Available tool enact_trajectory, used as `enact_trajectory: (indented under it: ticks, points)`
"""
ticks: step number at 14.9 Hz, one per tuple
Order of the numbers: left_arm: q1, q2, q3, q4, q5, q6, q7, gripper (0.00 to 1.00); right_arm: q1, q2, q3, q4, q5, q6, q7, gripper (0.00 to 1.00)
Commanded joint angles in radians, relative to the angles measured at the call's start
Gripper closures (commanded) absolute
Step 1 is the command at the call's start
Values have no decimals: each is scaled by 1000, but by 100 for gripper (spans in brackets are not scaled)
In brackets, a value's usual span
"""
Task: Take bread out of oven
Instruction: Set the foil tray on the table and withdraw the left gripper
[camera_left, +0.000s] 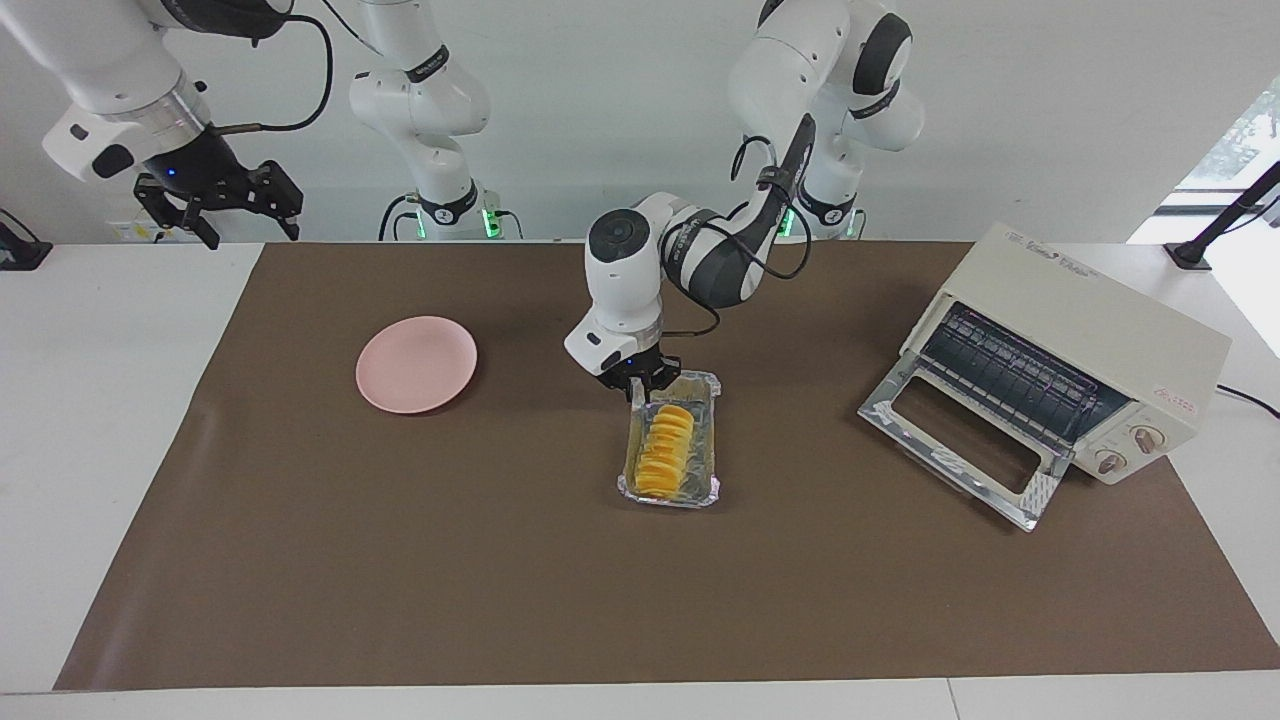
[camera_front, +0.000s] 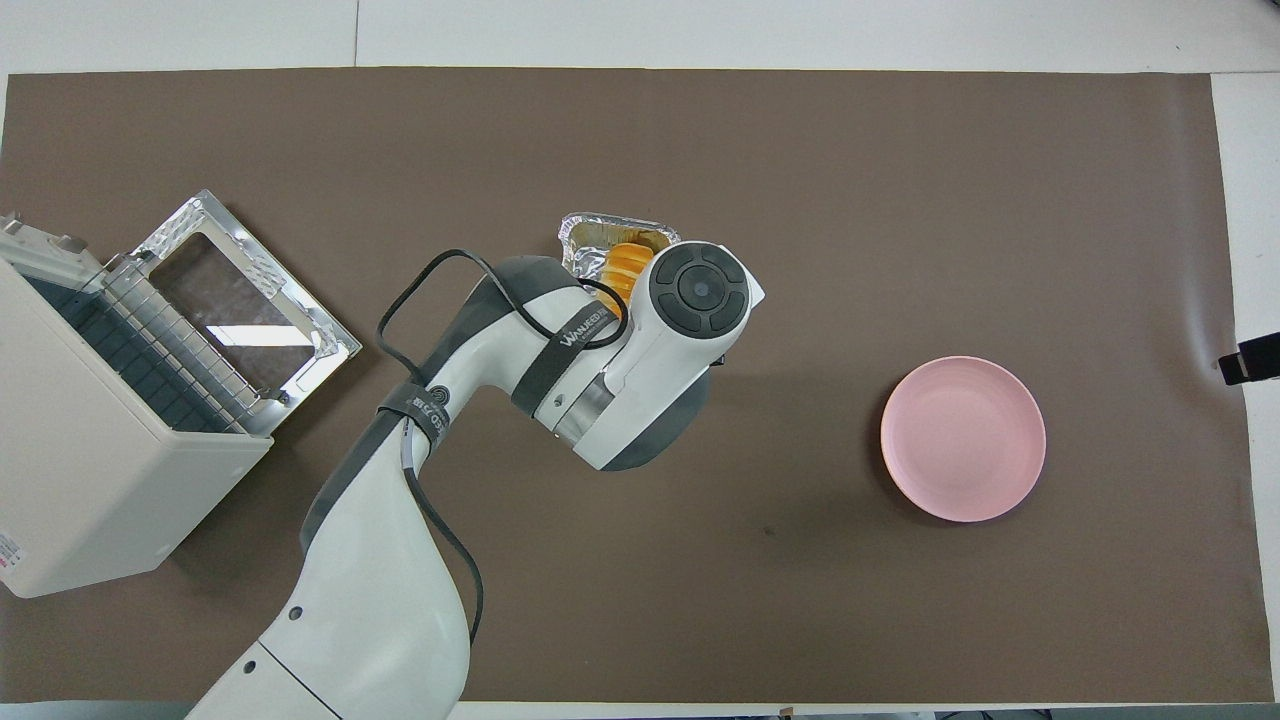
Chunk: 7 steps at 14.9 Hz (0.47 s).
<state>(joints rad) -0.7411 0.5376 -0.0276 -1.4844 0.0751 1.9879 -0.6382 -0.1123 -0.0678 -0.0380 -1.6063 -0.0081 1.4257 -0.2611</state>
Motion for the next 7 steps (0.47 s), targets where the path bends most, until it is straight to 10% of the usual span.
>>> enact_trajectory:
  ticks: [1,7]
  points:
    - [52,-97,26,-3,-11,-40,3,0,-18,-18,12,-10,-7,-27,-3,0]
    - [372,-289,31,35,-69,-225,41,0,43,-46,29,-87,-1,50,152,0]
